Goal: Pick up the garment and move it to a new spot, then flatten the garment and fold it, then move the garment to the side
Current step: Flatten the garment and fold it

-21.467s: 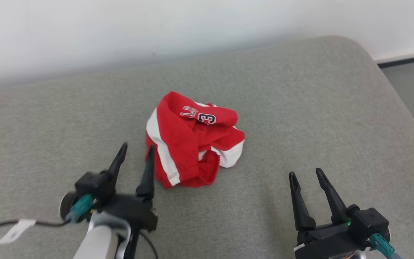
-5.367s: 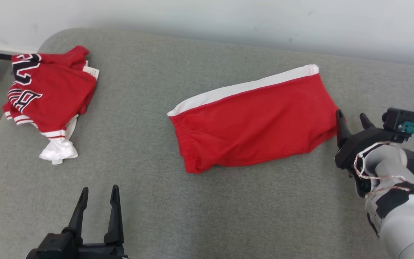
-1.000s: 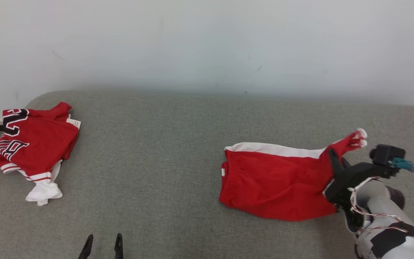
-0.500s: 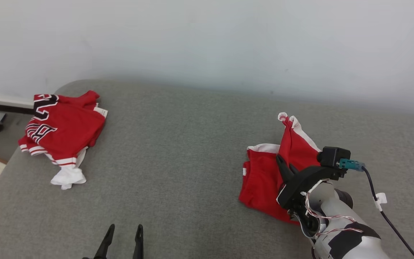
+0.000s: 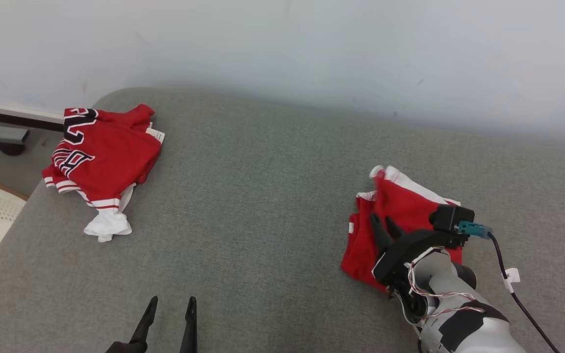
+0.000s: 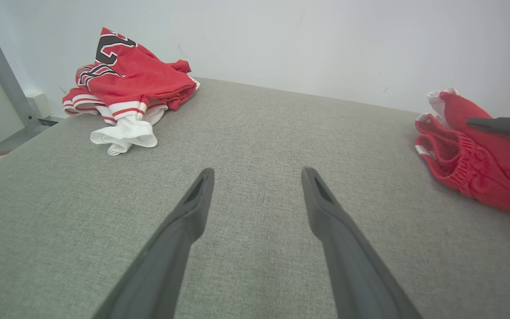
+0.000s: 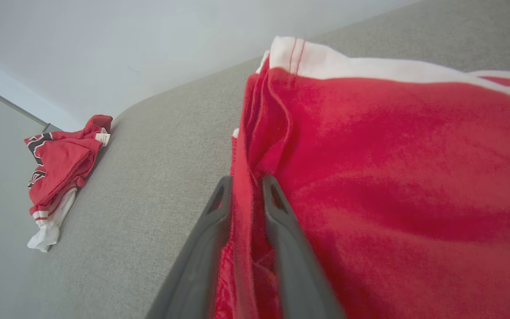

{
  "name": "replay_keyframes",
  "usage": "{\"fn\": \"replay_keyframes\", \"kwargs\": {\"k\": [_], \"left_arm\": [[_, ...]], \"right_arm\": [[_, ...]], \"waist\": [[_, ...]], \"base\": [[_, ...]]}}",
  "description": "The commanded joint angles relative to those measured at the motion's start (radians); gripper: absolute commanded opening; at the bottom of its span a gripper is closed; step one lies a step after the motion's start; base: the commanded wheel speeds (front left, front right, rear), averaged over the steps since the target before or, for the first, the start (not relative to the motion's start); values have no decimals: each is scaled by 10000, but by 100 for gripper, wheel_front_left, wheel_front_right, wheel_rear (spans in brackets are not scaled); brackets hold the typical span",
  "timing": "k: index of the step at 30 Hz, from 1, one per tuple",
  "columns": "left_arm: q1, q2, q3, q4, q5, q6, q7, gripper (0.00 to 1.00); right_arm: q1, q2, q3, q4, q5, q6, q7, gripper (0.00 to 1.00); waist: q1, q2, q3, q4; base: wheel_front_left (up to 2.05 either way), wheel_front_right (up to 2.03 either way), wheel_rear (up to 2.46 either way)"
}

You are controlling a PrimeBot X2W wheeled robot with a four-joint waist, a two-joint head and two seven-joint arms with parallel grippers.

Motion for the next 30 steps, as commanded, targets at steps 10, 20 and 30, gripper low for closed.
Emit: {"fn": "replay_keyframes", "kwargs": {"k": [10, 20, 30], "left_arm": [[325, 8, 584, -125, 116, -7, -12, 100], [638, 6, 1010, -351, 226, -14, -12, 100], [555, 3, 1109, -471, 188, 12, -12, 100]], "right_arm": [[563, -1020, 393, -1747, 453, -17, -1266, 100], [2814, -2135, -2408, -4604, -2262, -17, -1407, 100], [5446, -915, -4709, -6923, -4235, -17, -1410, 100]], "waist": [[-1, 0, -332, -747], [-1, 0, -409, -1338], [-1, 0, -254, -1563]], "base": [[0, 0, 0], [0, 0, 0], [0, 0, 0]]}}
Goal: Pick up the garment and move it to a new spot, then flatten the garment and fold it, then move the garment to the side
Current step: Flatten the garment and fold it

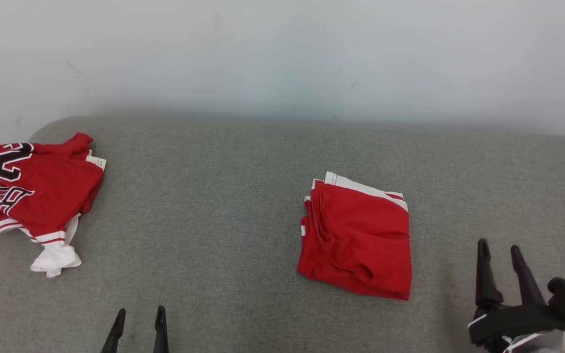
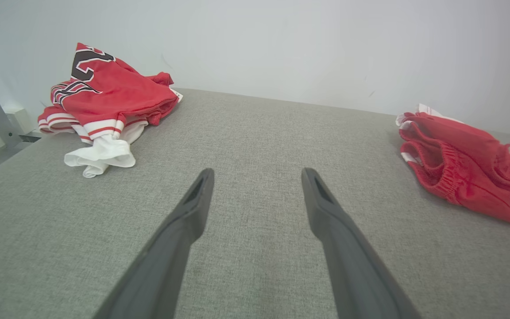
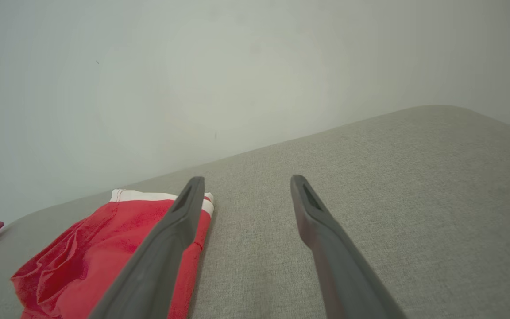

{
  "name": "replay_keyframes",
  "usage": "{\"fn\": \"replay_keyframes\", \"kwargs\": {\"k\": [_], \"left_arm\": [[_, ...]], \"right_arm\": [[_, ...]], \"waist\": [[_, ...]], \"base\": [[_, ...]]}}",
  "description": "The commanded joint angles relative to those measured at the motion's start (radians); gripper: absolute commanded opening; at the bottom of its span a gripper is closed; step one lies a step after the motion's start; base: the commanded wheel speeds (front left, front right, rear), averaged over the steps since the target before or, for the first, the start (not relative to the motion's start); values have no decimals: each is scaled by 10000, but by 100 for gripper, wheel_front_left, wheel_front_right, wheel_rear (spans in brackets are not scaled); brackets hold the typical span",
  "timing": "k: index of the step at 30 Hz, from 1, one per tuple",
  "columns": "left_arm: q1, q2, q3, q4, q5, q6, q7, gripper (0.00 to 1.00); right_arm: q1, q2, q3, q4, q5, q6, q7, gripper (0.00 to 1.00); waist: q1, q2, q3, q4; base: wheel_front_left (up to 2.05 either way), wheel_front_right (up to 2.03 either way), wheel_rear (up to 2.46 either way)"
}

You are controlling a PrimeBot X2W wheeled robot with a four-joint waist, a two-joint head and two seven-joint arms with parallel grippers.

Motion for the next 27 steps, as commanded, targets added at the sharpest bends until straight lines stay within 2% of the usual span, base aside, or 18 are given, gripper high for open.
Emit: {"fn": "replay_keyframes", "kwargs": {"k": [1, 6, 7, 8, 9, 10, 27], "left_arm": [[-54, 1, 13, -31, 29, 8, -12, 100], [-116, 1, -72, 2, -12, 3, -12, 100], [-122, 3, -87, 15, -19, 10, -12, 100], [-131, 5, -109, 19, -19, 9, -12, 100], [-140, 3, -122, 26, -21, 7, -12, 100], [-147, 1, -151, 32, -18, 2, -12, 100], [-763, 3, -646, 210, 46, -133, -12, 100]], "right_arm": [[154, 111, 35, -118, -192, -17, -22, 100], [77, 410, 158, -53, -432, -17, -23, 100], [-57, 453, 214, 29, -429, -17, -24, 84], [-189, 490, 269, 153, -432, -17, -24, 46], [-308, 509, 368, 339, -475, -17, -23, 4], [-444, 522, 451, 502, -520, -17, -23, 0], [-3084, 817, 1565, 4212, -1112, -17, -23, 0]], "waist": [[1, 0, 39, 11], [1, 0, 67, 140], [1, 0, 73, 179], [1, 0, 82, 219], [1, 0, 99, 270], [1, 0, 120, 329], [1, 0, 703, 1437]], "base": [[0, 0, 0], [0, 0, 0], [0, 0, 0], [0, 0, 0], [0, 0, 0], [0, 0, 0], [0, 0, 0]]}}
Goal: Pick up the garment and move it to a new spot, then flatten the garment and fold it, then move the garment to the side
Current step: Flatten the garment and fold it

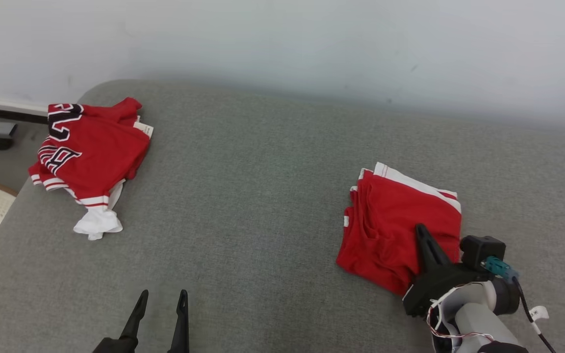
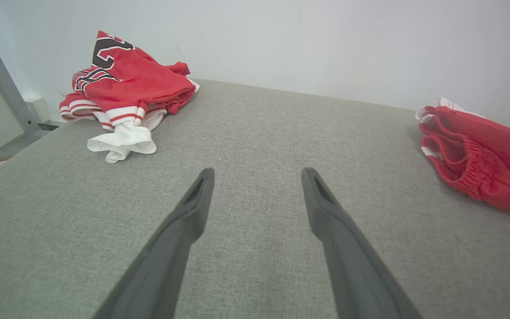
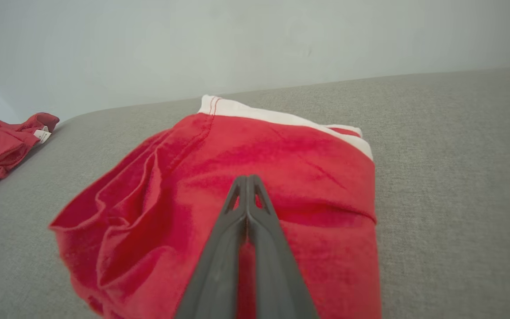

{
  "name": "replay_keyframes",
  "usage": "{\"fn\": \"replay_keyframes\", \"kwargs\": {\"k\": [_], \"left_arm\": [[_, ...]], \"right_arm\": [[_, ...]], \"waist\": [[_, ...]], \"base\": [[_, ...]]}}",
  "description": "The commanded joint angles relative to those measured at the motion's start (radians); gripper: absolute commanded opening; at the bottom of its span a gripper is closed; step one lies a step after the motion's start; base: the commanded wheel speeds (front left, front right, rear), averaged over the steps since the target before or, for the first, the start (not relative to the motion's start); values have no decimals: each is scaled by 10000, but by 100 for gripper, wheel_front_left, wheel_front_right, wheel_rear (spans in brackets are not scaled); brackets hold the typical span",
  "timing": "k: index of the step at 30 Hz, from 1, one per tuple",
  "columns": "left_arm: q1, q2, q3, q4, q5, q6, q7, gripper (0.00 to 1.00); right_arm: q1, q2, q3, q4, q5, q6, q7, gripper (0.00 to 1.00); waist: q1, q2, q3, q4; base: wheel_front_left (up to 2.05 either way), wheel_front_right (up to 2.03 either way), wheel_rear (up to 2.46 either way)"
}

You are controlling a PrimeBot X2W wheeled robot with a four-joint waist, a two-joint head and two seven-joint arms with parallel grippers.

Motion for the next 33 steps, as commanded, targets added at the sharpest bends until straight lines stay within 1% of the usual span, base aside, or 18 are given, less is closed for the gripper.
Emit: {"fn": "replay_keyframes", "kwargs": {"k": [1, 7, 16, 20, 22, 26, 28, 31, 32, 33], "left_arm": [[-211, 3, 2, 19, 29, 1, -12, 100], [-252, 3, -7, 47, 48, -14, -12, 100], [-319, 3, -64, 57, -28, -11, -12, 100], [-323, 3, -140, 96, -84, 47, -12, 100], [-310, 3, -144, 103, -109, 63, -12, 100], [-172, 3, -46, 85, -115, 98, -12, 100], [-46, 3, 58, 60, -107, 137, -12, 100], [156, 1, 159, 53, -79, 113, -12, 100], [156, 1, 159, 53, -79, 113, -12, 100], [177, 3, 179, 43, -54, 97, -12, 100]], "right_arm": [[-152, 78, 89, 169, -38, -17, -25, 0], [-310, 203, 608, 555, 191, -17, -25, 0], [-150, 203, 3095, 193, 1851, -17, -25, 0], [-266, 206, 3533, 167, 2228, -17, -27, 0], [-327, 203, 3543, -10, 2278, -17, -27, 0], [-100, 205, 3104, -699, 2438, -17, -26, 0], [63, 206, 2833, -1114, 2373, -17, -26, 0], [323, 200, 2122, -1846, 2075, -17, -26, 0], [323, 200, 2122, -1846, 2075, -17, -26, 0], [448, 203, 1829, -2045, 1918, -17, -27, 0]], "waist": [[-1, 0, 143, 214], [-1, 0, 188, 473], [-1, 0, 253, 718], [-1, 0, 218, 731], [-1, 0, 166, 688], [-1, 0, -26, 502], [-1, 0, -139, 344], [-1, 0, -310, 111], [-1, 0, -310, 111], [-1, 0, -355, 33]], "base": [[0, 0, 0], [0, 0, 0], [0, 0, 0], [0, 0, 0], [0, 0, 0], [0, 0, 0], [0, 0, 0], [0, 0, 0], [0, 0, 0], [0, 0, 0]]}}
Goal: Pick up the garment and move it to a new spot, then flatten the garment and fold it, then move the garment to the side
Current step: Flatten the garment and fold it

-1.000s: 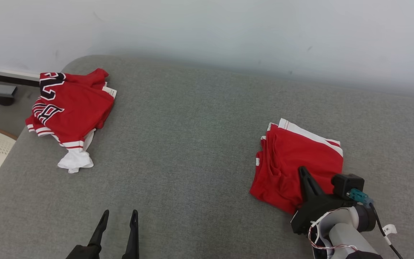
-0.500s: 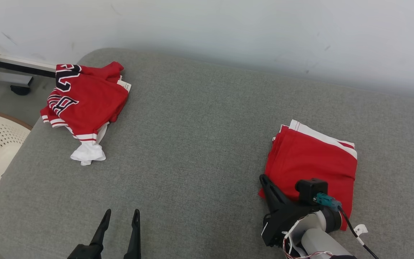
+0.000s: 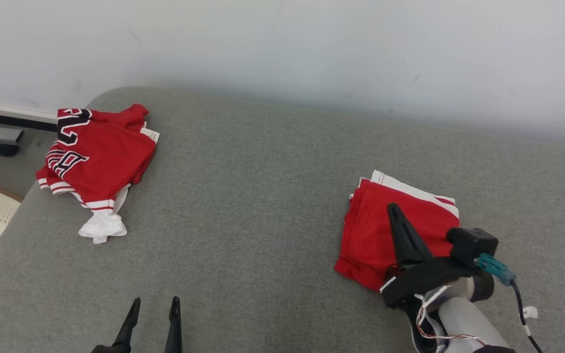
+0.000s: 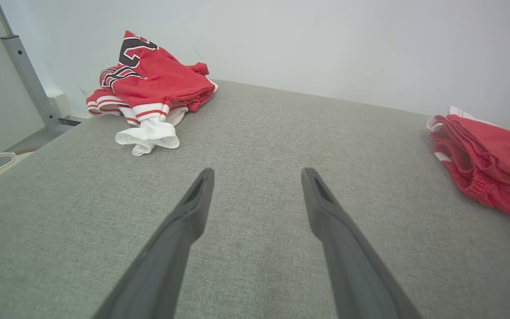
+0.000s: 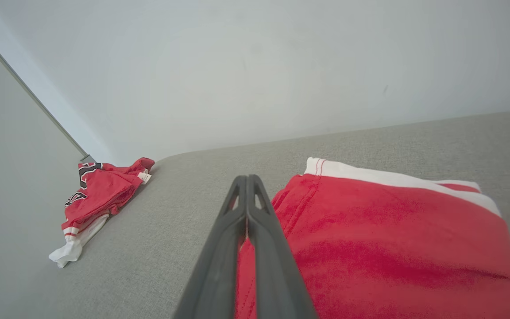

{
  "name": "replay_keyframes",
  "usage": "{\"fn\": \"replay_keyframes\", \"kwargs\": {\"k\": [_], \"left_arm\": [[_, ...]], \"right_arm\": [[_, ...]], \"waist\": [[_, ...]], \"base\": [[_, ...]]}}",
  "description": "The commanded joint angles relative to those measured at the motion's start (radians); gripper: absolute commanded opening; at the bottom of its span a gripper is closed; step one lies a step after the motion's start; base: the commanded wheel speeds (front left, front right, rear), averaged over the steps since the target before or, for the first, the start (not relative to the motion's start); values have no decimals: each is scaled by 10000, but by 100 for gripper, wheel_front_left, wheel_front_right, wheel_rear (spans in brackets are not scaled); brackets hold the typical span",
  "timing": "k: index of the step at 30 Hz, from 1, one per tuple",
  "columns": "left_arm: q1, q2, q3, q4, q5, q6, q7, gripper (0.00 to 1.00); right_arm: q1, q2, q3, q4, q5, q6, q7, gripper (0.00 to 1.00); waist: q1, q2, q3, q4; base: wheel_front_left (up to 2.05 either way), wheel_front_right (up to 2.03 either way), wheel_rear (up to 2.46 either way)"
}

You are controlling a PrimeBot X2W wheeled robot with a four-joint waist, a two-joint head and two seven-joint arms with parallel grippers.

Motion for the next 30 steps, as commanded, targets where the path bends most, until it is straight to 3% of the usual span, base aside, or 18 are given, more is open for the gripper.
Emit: {"fn": "replay_keyframes", "kwargs": {"k": [1, 9, 17, 18, 19, 20, 30], "left_arm": [[107, 6, 21, -65, 22, -14, -12, 100], [449, 6, 193, -198, 38, 46, -12, 100], [706, 3, 401, -383, -49, 153, -12, 100], [743, 3, 417, -391, -30, 148, -12, 100], [770, 6, 461, -398, -11, 148, -12, 100], [777, 6, 481, -411, 8, 145, -12, 100], [736, 5, 790, -575, 178, 128, -12, 100]], "right_arm": [[237, -10, -195, -160, -163, -17, -24, 0], [1746, -219, -2475, -1828, -1489, -17, -24, 0], [3375, -306, -3179, -3137, -2239, -17, -24, 2], [3474, -275, -3221, -3272, -2323, -17, -24, 53], [3556, -252, -3223, -3393, -2355, -17, -24, 89], [3640, -222, -3233, -3485, -2424, -17, -25, 100], [4744, -18, -3303, -4546, -2676, -17, -24, 100]], "waist": [[0, 0, -213, -262], [0, 0, -514, -910], [0, 0, -622, -1456], [0, 0, -622, -1512], [0, 0, -621, -1573], [0, 0, -624, -1614], [0, 0, -700, -1772]], "base": [[0, 0, 0], [0, 0, 0], [0, 0, 0], [0, 0, 0], [0, 0, 0], [0, 0, 0], [0, 0, 0]]}}
